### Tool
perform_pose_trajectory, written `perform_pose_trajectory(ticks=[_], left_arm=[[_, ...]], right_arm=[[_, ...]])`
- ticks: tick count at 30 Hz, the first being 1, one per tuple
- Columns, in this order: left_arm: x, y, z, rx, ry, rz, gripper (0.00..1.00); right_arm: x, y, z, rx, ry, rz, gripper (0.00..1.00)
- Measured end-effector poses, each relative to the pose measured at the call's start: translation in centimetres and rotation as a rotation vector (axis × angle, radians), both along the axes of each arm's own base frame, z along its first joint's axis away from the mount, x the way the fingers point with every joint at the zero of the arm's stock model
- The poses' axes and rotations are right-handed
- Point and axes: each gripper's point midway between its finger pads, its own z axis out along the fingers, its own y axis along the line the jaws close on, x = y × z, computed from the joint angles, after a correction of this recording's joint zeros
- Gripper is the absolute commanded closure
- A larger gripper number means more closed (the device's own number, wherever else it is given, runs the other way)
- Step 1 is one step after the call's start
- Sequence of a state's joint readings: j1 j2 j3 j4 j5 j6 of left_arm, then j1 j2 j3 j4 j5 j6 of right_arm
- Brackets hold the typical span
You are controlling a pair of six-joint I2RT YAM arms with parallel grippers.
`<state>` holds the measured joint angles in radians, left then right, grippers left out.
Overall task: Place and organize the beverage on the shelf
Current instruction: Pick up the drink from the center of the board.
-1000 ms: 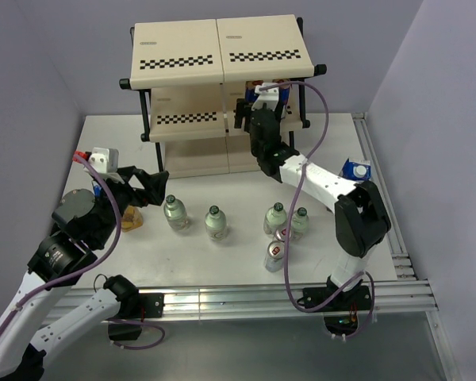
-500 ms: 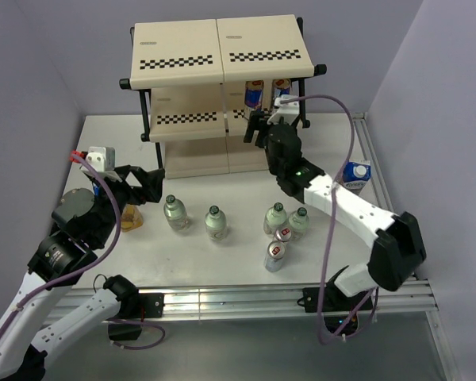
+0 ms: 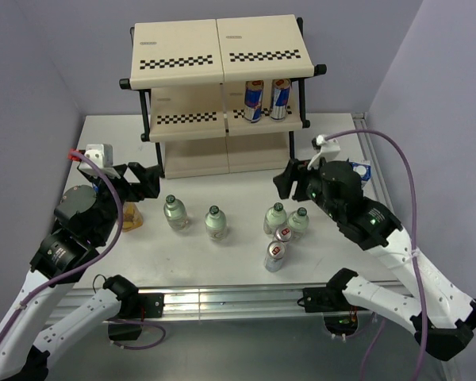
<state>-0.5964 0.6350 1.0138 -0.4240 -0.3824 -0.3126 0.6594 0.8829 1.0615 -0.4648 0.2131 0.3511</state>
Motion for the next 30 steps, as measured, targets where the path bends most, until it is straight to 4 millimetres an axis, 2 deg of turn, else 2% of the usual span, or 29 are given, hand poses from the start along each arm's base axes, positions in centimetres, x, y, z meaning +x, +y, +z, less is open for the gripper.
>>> perform_pose_trajectory(ticks=[2,7,9,12,22,30], left_arm=[[0.0,0.0,0.0,0.000,0.000,0.001,0.00],[0.2,-0.1,-0.2,0.005,0.007,-0.002,0.00],[0.3,-0.2,-0.3,0.008,0.012,-0.005,0.01],[0.4,-0.5,-0.5,0.012,0.018,-0.014,0.00],[0.2,-0.6,-0.5,0.011,0.017,-0.025,0.01],[0.2,-0.6,-0.5,0.013,0.016,-0.028,0.01]], right_arm=[[-1.8,-0.4,-1.7,-0.014,0.077,0.025,0.32],[-5.6,-0.8,-7.4,-0.060,0.280,0.014,0.31],[-7.1,-0.3,-9.5,-0.097,0.349,0.023,0.29],[-8.6,0.3,-11.7,-0.138,0.413,0.027,0.27],[-8.9,-0.6,-15.0,-0.246,0.462,-0.127,0.25],[-9.4,-1.6,-18.3,-0.308,0.514,-0.172,0.28]])
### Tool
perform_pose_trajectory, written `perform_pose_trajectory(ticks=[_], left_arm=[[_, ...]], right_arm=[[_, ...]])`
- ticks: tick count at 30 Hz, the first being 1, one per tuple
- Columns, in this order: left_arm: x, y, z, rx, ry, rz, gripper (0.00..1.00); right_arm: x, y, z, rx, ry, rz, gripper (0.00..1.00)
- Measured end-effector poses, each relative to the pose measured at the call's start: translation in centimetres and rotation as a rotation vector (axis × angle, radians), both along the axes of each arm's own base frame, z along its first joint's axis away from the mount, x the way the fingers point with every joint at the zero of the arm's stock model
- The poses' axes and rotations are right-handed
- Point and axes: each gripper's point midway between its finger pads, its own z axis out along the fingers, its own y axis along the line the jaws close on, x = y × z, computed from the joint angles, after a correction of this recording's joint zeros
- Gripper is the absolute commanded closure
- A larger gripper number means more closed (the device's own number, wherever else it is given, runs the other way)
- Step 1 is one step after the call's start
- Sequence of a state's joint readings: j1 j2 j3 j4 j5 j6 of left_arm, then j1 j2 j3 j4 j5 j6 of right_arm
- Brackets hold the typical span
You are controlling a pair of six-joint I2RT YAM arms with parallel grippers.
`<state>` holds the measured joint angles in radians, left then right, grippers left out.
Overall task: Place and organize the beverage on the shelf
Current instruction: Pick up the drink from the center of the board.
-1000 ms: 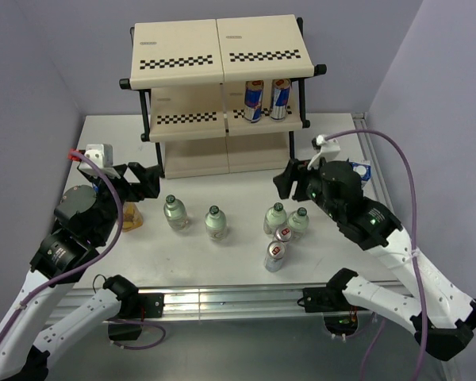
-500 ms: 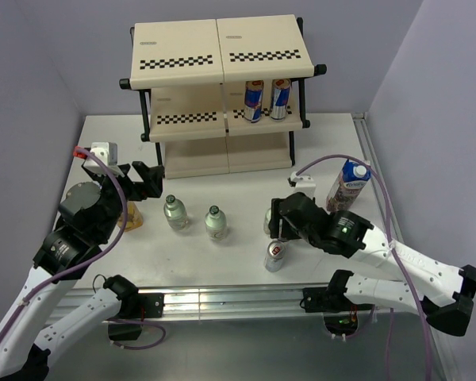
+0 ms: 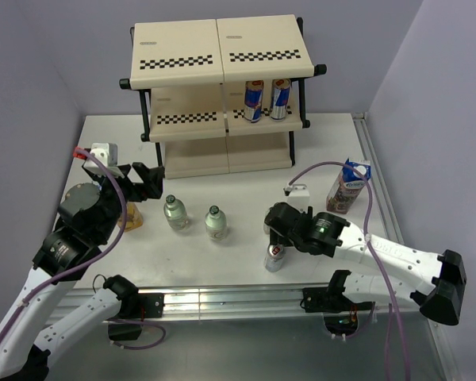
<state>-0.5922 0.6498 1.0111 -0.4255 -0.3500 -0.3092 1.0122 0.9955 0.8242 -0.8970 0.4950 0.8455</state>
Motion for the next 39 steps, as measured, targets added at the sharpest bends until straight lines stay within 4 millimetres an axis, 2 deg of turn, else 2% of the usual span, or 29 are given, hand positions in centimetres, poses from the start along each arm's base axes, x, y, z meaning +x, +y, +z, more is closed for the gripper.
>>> perform_pose_trajectory(ticks=[4,5,7,8,12,15,22,27,34,39], left_arm=[[-0.1,-0.2,-0.1,0.001,0.001,-0.013,0.00],[-0.1,-0.2,-0.2,0.001,0.001,-0.014,0.01],[-0.3,-0.2,-0.1,-0.001,-0.001,-0.019,0.01],[-0.3,-0.2,-0.1,-0.002,-0.003,-0.023,0.00],[-0.6,-0.5,0.1,-0.005,-0.012,-0.043,0.01],[-0.6,-0.9,0.0,0.000,-0.008,-0.066,0.00],[-0.7,-2.8,-0.4,0.003,0.008,-0.160,0.00],[-0.7,-5.3,-1.2,0.010,0.048,-0.281,0.01],[-1.1,-10.5,-1.8,-0.031,0.132,-0.521,0.01],[-3.0,-15.0,-1.6,-0.084,0.092,-0.736,0.00]], right_arm=[[0.3,0.3,-0.8,-0.026,0.013,-0.009,0.42],[0.5,0.4,-0.9,-0.030,0.008,-0.010,0.51],[0.6,0.5,-0.8,-0.031,0.002,-0.011,0.62],[0.7,0.5,-0.8,-0.033,0.001,-0.011,0.70],[0.8,0.4,-0.5,-0.056,0.006,-0.014,0.75],[0.9,0.0,0.6,-0.077,-0.001,-0.018,0.77],[1.6,0.7,6.6,-0.018,-0.071,0.011,0.79],[1.4,0.9,11.0,0.019,-0.104,0.087,0.80],[0.8,1.6,17.0,0.040,-0.124,0.239,0.80],[0.6,2.4,20.6,0.046,-0.136,0.351,0.80]])
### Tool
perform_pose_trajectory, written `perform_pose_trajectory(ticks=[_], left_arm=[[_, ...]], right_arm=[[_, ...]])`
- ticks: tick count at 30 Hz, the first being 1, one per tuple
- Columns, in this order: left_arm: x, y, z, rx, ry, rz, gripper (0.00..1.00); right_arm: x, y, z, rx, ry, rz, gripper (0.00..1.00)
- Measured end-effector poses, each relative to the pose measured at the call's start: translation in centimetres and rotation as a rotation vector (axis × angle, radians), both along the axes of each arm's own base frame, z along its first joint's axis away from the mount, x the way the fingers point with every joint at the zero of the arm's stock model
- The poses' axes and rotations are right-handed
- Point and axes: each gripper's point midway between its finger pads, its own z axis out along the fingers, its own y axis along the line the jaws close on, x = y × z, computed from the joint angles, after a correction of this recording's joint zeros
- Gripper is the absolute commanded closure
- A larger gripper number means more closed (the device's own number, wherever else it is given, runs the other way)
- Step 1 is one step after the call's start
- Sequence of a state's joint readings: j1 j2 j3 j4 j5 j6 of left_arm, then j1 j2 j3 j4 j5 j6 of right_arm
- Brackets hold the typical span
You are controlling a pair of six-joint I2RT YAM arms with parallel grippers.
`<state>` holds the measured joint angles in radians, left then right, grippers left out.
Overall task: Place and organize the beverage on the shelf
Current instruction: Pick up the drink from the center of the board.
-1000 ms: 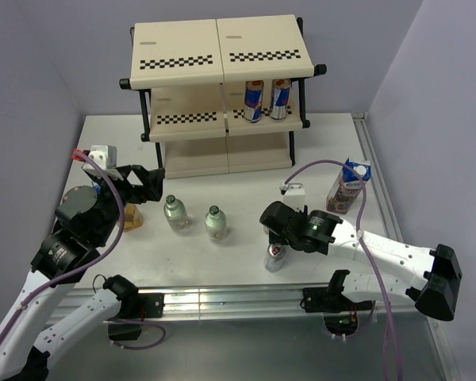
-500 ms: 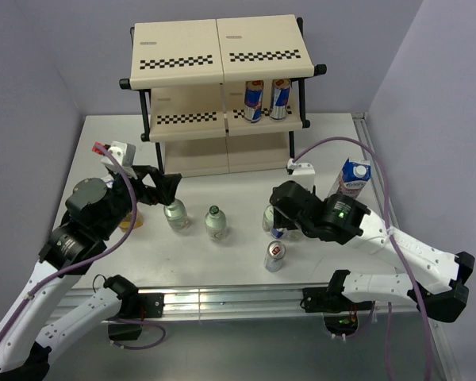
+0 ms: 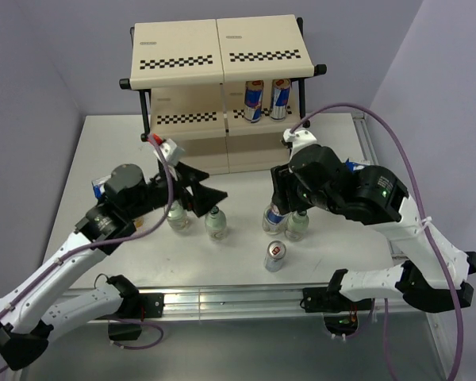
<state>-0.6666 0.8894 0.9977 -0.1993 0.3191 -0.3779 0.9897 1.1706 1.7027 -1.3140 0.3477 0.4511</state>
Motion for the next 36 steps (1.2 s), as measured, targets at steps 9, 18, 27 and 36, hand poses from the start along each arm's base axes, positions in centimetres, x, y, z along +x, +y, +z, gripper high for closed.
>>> perform_pose_trajectory(ticks=[9,18,27,36], left_arm=[[-7.5,-8.1,-3.3,-0.005,-0.294,-0.313,0.01],[-6.9,-10.5,-7.1,0.083,-0.440,-0.238,0.01],[-4.7,-11.6,-9.0,0.142,-0.453,-0.165,0.01],[-3.4,-12.5,-7.6,0.135,-0.465,-0.111,0.06]], right_arm=[[0.4,3.3,0.2,-0.064,0.064,0.157,0.85],[0.1,3.4,-0.4,-0.107,0.075,0.224,0.90],[-0.1,3.9,-0.8,-0.136,0.075,0.249,0.91],[0.5,4.9,-0.7,-0.150,0.069,0.241,0.91]])
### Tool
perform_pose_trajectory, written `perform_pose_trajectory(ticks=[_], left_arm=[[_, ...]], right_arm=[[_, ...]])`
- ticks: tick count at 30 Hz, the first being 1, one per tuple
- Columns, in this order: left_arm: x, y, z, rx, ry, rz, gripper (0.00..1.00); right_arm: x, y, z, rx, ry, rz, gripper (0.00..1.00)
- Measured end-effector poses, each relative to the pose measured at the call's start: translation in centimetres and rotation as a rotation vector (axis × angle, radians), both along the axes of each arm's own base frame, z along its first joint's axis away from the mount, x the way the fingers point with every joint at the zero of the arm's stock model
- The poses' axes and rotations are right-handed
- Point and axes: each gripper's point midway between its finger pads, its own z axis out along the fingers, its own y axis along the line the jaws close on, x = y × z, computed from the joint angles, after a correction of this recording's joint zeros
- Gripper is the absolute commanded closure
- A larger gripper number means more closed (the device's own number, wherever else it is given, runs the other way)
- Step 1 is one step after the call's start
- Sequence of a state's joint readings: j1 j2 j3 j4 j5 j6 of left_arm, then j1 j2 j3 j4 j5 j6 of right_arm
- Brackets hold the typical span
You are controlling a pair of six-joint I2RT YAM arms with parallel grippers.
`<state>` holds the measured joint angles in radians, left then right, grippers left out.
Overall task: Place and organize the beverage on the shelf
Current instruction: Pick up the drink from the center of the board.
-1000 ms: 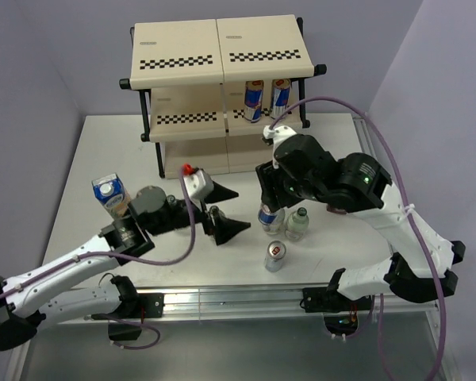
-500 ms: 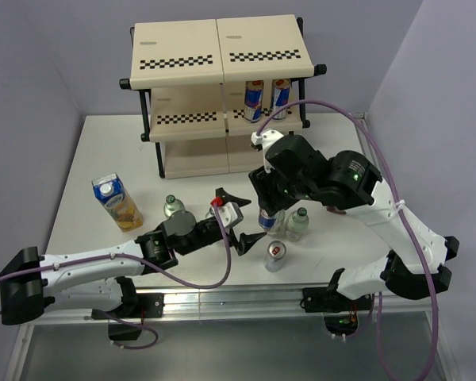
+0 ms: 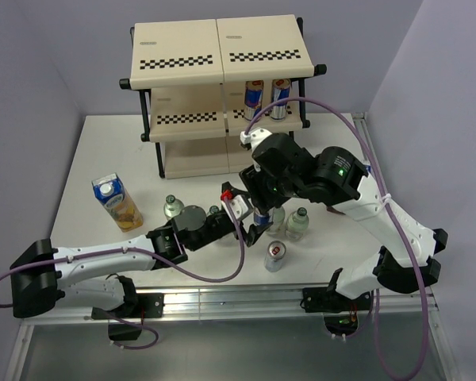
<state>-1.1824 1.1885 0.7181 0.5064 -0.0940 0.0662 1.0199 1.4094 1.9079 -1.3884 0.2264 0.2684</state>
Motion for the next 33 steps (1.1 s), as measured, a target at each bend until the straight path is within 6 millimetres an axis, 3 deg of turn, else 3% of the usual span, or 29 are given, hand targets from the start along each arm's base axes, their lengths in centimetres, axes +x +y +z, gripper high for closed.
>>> perform_pose_trajectory(ticks=[4,8,9,11,12,14,15,16,17,20,26,33], left_arm=[[0.4,-0.2,0.2,0.000,0.000,0.017,0.08],[0.7,-0.3,-0.2,0.011,0.004,0.031,0.23],[0.8,-0.3,-0.3,0.016,0.004,0.034,0.36],[0.8,-0.4,-0.7,0.024,0.012,0.034,0.51],[0.8,-0.4,-0.8,0.026,0.013,0.035,0.66],[0.9,-0.4,-0.8,0.028,0.014,0.038,0.81],[0.9,-0.4,-0.8,0.029,0.012,0.042,0.94],[0.9,-0.4,-0.9,0.028,0.015,0.043,0.99],[0.9,-0.3,-0.9,0.028,0.016,0.044,1.00],[0.9,-0.3,-0.8,0.025,0.019,0.047,1.00],[0.7,0.0,-0.2,0.009,0.026,0.049,1.00],[0.5,1.1,1.8,-0.045,0.023,0.063,1.00]], right_arm=[[0.1,0.3,0.8,0.015,-0.019,-0.001,0.91],[0.1,0.4,1.3,0.026,-0.032,-0.003,0.91],[0.1,0.4,1.3,0.026,-0.034,-0.004,0.91],[0.1,0.4,1.3,0.022,-0.038,-0.005,0.91],[0.2,0.4,1.2,0.019,-0.038,-0.008,0.90],[0.2,0.4,1.2,0.017,-0.040,-0.010,0.88],[0.2,0.5,1.2,0.015,-0.041,-0.009,0.83],[0.2,0.5,1.2,0.016,-0.041,-0.009,0.81],[0.2,0.5,1.2,0.014,-0.040,-0.007,0.79],[0.1,0.6,1.2,0.021,-0.041,0.001,0.58],[0.0,0.8,1.7,0.080,-0.069,0.008,0.36],[-0.2,1.9,3.7,0.224,-0.100,0.007,0.29]])
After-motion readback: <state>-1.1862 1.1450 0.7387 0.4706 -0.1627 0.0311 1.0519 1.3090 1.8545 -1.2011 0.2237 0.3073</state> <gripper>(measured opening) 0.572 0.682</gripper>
